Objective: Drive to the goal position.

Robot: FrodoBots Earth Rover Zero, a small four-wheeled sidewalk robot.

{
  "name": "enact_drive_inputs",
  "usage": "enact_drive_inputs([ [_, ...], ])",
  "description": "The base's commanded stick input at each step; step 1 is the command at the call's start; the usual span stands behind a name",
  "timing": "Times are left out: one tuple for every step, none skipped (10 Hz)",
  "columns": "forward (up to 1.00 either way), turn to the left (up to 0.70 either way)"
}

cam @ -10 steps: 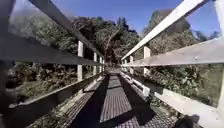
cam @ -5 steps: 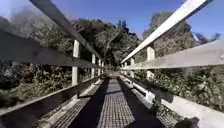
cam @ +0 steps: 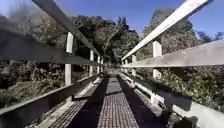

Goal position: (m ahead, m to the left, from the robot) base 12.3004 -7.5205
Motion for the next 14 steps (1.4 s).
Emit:
enact_drive_inputs([
  [0.50,0.00],
  [0.50,0.00],
  [0.50,0.00],
  [0.50,0.00],
  [0.50,0.00],
  [0.50,0.00],
  [0.50,0.00],
  [0.50,0.00],
  [0.50,0.00],
  [0.50,0.00],
  [0.50,0.00],
  [0.50,0.00],
  [0.50,0.00],
  [0.50,0.00],
])
